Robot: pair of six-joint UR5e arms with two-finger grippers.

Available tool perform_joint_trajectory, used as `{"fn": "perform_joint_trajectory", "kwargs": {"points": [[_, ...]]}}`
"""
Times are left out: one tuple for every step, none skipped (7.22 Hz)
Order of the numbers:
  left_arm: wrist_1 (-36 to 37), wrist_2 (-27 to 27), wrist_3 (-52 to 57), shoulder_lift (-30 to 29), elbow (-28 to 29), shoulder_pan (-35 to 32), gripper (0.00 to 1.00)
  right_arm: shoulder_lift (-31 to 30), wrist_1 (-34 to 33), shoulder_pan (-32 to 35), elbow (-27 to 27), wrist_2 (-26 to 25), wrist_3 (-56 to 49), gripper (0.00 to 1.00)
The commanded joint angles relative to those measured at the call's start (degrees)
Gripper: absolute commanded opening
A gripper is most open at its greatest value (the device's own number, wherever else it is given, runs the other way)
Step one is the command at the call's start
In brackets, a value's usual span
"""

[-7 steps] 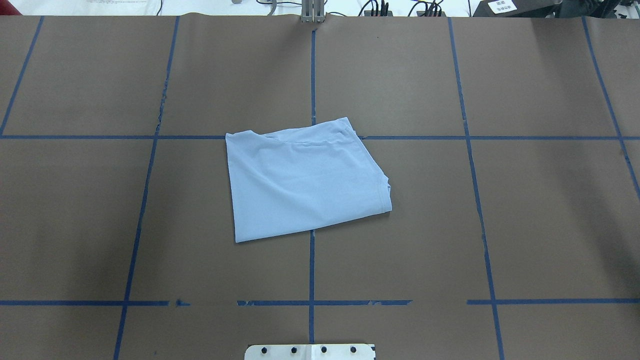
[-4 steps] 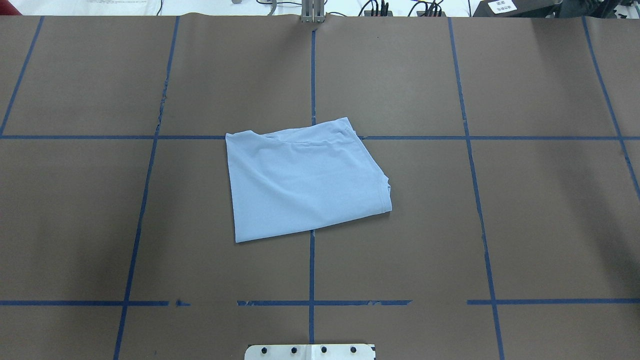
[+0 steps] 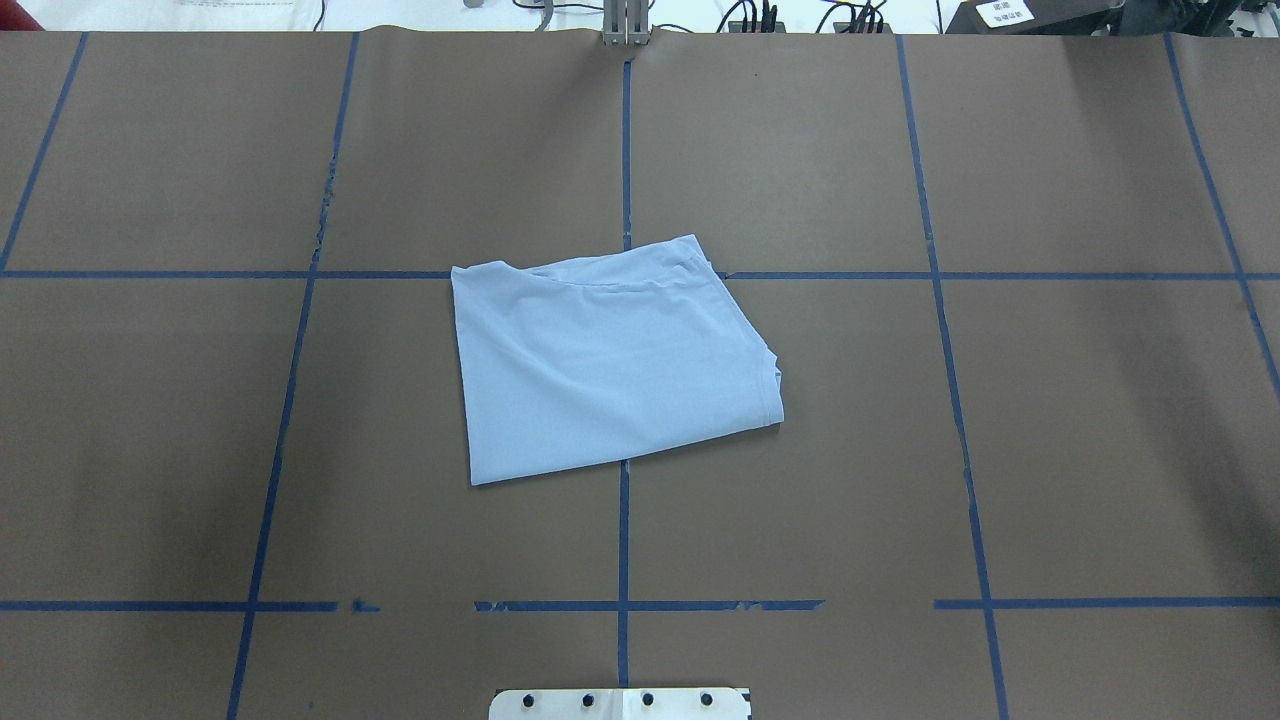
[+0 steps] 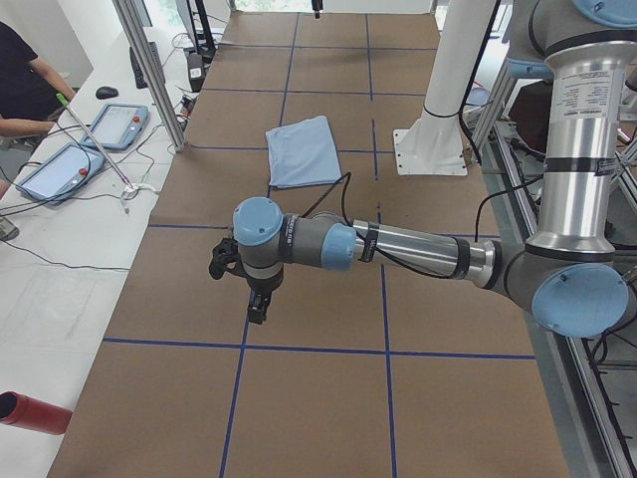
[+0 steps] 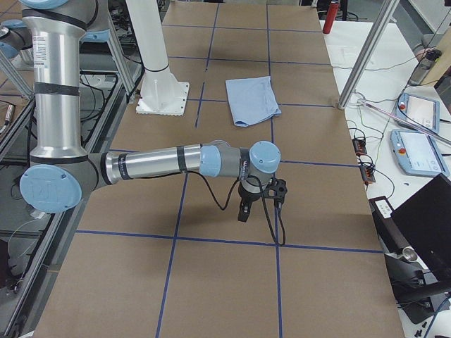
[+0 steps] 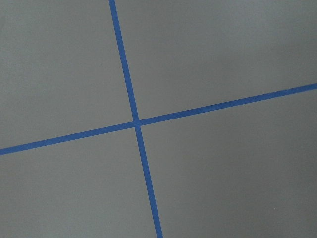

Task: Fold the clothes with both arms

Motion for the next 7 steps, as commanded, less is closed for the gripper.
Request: {"fn": "perform_joint_trajectory", "kwargs": {"points": [[-0.2,0.0,0.0,0.0,-0.1,0.0,1.0,0.6,0.0,0.0,0.2,0.1,0.0,1.0],[-0.2,0.0,0.1,0.0,-0.1,0.0,1.0,0.7,0.0,0.0,0.4,0.5,0.0,1.0],[-0.2,0.1,0.0,-0.1,-0.1,0.0,1.0,0.7,-0.1,0.0,0.3,0.8,0.1,1.0],[-0.2,0.0,0.1,-0.1,-0.2,0.0,1.0,0.7,-0.1,0.0,0.5,1.4,0.2,1.0],[-0.2,0.0,0.0,-0.1,-0.2,0.1,1.0,0.7,0.0,0.0,-0.1,1.4,0.3,1.0],[-0.2,0.0,0.0,-0.2,-0.3,0.1,1.0,0.7,0.0,0.0,0.0,1.4,0.3,1.0],[-0.2,0.0,-0.1,-0.6,-0.1,0.1,1.0,0.7,0.0,0.0,0.1,1.4,0.3,1.0]]}}
